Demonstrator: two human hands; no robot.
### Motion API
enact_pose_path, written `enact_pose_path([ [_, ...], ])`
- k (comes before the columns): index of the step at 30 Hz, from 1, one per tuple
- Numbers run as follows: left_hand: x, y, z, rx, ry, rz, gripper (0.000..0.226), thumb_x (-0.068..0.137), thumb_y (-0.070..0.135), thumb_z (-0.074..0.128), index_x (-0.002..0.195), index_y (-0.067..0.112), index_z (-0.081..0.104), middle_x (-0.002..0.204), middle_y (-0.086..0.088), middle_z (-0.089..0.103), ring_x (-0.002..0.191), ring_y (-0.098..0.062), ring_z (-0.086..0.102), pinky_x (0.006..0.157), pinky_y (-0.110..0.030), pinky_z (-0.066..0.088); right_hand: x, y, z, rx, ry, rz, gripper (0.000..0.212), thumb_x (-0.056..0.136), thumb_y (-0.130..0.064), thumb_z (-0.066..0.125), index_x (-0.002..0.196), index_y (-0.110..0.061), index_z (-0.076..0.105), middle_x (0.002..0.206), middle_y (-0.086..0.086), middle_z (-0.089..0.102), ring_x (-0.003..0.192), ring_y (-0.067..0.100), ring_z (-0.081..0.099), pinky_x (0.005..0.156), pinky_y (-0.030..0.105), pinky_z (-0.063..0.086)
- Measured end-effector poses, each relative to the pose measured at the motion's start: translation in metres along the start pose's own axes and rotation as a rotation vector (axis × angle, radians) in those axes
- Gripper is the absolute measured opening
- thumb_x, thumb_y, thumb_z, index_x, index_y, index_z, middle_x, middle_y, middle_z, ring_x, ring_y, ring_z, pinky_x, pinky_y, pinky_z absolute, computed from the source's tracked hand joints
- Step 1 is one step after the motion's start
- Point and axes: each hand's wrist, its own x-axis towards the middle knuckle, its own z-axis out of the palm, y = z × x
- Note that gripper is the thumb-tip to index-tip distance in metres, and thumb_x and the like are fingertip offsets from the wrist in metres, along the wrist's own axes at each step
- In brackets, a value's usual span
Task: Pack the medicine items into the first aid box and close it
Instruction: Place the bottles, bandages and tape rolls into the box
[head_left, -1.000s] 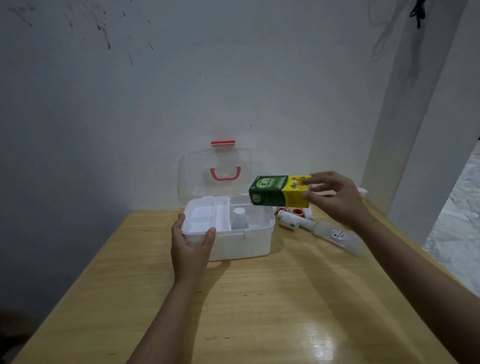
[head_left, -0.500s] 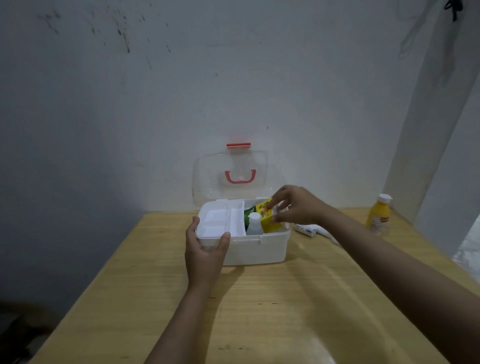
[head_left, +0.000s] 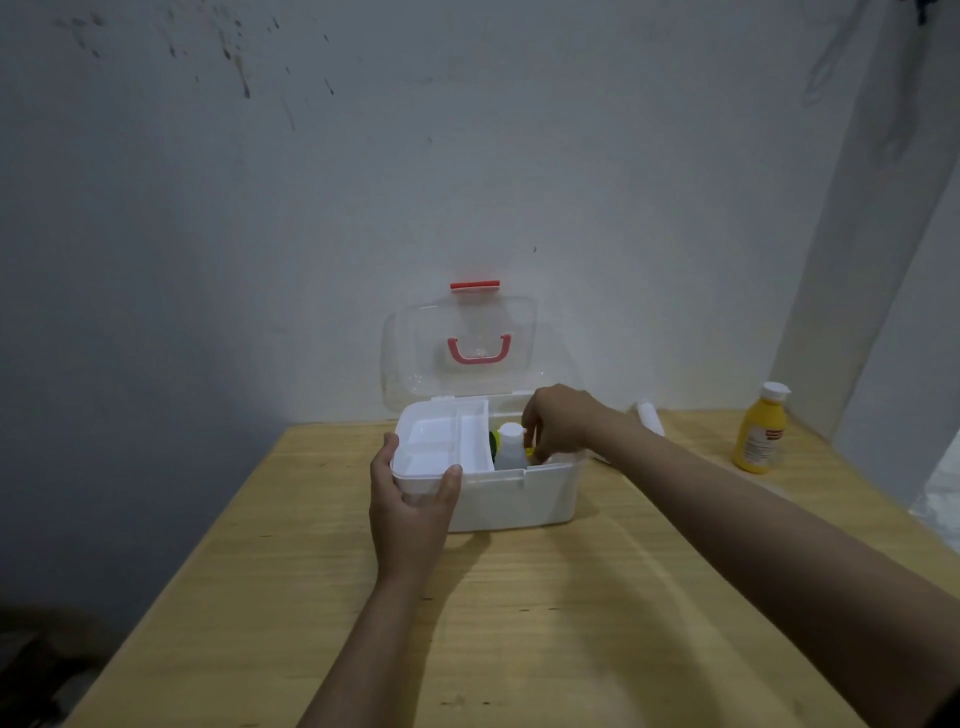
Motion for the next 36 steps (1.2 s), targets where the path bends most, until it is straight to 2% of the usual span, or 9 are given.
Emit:
enact_pose_path([
  [3, 0.000, -0.001, 0.000, 0.011, -0.006, 0.005, 0.078, 0.075, 0.030, 0.076, 0.140, 0.026, 0.034, 0.149, 0.003, 0.039, 0.132, -0.018, 0.040, 0.101, -0.044, 0.048, 0.003, -0.005, 0.005, 0.015, 0.002, 0.028, 0.031, 0.064, -0.017, 0.079, 0.051, -0.023, 0.052, 0.061, -0.012, 0.053, 0.079, 0.018, 0.052, 0.079, 0.038, 0.033],
  [7, 0.001, -0.003, 0.000, 0.015, -0.007, 0.005, 0.077, 0.074, 0.032, 0.076, 0.139, 0.029, 0.034, 0.148, 0.004, 0.039, 0.132, -0.019, 0.041, 0.099, -0.045, 0.049, 0.005, -0.003, 0.002, 0.083, -0.071, 0.002, 0.011, 0.068, -0.017, 0.077, 0.071, -0.023, 0.069, 0.068, -0.011, 0.058, 0.080, 0.016, 0.054, 0.073, 0.031, 0.037],
  [10, 0.001, -0.003, 0.000, 0.008, -0.004, 0.003, 0.077, 0.074, 0.032, 0.076, 0.139, 0.030, 0.034, 0.148, 0.006, 0.039, 0.132, -0.018, 0.042, 0.100, -0.045, 0.048, 0.000, 0.002, -0.003, 0.198, -0.072, -0.043, 0.014, 0.072, -0.012, 0.076, 0.068, -0.024, 0.069, 0.072, -0.008, 0.066, 0.080, 0.014, 0.055, 0.068, 0.026, 0.040],
  [13, 0.001, -0.001, 0.000, 0.004, 0.003, 0.010, 0.076, 0.074, 0.029, 0.076, 0.139, 0.026, 0.036, 0.148, 0.005, 0.040, 0.131, -0.017, 0.042, 0.102, -0.044, 0.047, -0.012, 0.013, -0.013, 0.354, 0.100, -0.071, 0.020, 0.074, -0.010, 0.075, 0.094, -0.013, 0.076, 0.096, 0.002, 0.075, 0.088, 0.012, 0.066, 0.082, 0.023, 0.050],
  [15, 0.001, 0.000, 0.000, 0.006, 0.001, 0.012, 0.076, 0.075, 0.029, 0.076, 0.139, 0.024, 0.035, 0.148, 0.004, 0.040, 0.131, -0.017, 0.043, 0.102, -0.043, 0.046, -0.023, 0.027, -0.023, 0.404, 0.240, -0.069, 0.018, 0.075, -0.010, 0.074, 0.094, -0.012, 0.076, 0.096, 0.003, 0.076, 0.087, 0.011, 0.068, 0.085, 0.022, 0.052],
  [19, 0.000, -0.001, -0.001, 0.004, 0.003, 0.000, 0.076, 0.076, 0.029, 0.076, 0.140, 0.025, 0.035, 0.149, 0.003, 0.040, 0.131, -0.019, 0.044, 0.102, -0.043, 0.046, -0.050, 0.067, -0.038, 0.379, 0.357, 0.013, 0.017, 0.076, -0.010, 0.074, 0.093, -0.010, 0.075, 0.092, 0.006, 0.076, 0.075, 0.006, 0.064, 0.069, 0.009, 0.045],
  [27, 0.000, -0.001, -0.001, 0.001, 0.005, -0.003, 0.075, 0.077, 0.029, 0.075, 0.140, 0.026, 0.035, 0.149, 0.001, 0.040, 0.130, -0.021, 0.044, 0.102, -0.047, 0.046, -0.106, 0.137, -0.003, 0.132, 0.157, 0.303, 0.034, 0.073, -0.026, 0.077, 0.104, -0.016, 0.069, 0.104, 0.003, 0.067, 0.089, 0.016, 0.061, 0.075, 0.031, 0.053],
  [30, 0.000, -0.001, 0.000, 0.009, 0.009, 0.000, 0.074, 0.077, 0.029, 0.074, 0.140, 0.025, 0.035, 0.149, -0.001, 0.040, 0.130, -0.023, 0.045, 0.101, -0.048, 0.046, -0.128, 0.153, 0.023, 0.156, 0.241, 0.357, 0.039, 0.072, -0.030, 0.077, 0.107, -0.017, 0.066, 0.107, 0.005, 0.063, 0.091, 0.019, 0.056, 0.068, 0.029, 0.044],
  [36, -0.002, 0.001, 0.001, 0.011, 0.003, 0.007, 0.073, 0.078, 0.027, 0.074, 0.140, 0.021, 0.035, 0.149, -0.003, 0.040, 0.131, -0.024, 0.044, 0.102, -0.046, 0.046, -0.160, 0.165, 0.064, 0.286, 0.405, 0.501, 0.034, 0.076, -0.030, 0.070, 0.110, -0.023, 0.067, 0.124, 0.009, 0.060, 0.112, 0.027, 0.054, 0.087, 0.035, 0.044],
])
